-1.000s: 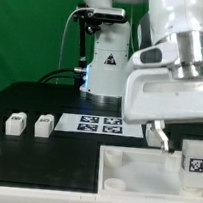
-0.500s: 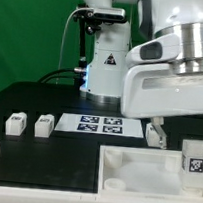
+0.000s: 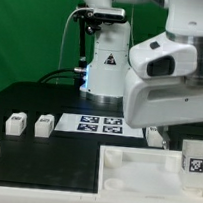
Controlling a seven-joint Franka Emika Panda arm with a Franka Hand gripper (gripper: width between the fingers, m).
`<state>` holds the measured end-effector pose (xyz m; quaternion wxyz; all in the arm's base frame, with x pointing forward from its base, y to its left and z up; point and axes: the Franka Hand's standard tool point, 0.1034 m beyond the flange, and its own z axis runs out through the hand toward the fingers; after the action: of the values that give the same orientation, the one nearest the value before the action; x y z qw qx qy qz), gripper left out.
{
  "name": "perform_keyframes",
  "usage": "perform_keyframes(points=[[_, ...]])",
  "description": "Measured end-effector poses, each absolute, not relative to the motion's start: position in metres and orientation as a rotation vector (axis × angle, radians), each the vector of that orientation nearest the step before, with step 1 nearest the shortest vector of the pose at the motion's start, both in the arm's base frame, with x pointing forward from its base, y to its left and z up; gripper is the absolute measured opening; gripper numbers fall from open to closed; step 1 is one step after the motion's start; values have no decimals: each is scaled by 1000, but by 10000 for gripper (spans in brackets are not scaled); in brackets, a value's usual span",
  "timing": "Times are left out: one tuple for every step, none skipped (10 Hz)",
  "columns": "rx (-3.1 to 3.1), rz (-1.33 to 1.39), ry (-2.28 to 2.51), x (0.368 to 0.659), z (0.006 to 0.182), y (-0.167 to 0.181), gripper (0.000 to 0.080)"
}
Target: Assemble one leg
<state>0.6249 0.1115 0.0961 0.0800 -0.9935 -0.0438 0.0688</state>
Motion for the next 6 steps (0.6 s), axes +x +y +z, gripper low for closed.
perform_keyframes(points=[[-2973,199,-131,623,93,112,649],[-2976,182,-133,624,89,115,649],[-2979,159,-135,625,87,117,649],[-2978,161,-134,625,87,117,649],[-2978,161,-134,625,87,116,525],[-2978,161,-134,625,86,116,387]])
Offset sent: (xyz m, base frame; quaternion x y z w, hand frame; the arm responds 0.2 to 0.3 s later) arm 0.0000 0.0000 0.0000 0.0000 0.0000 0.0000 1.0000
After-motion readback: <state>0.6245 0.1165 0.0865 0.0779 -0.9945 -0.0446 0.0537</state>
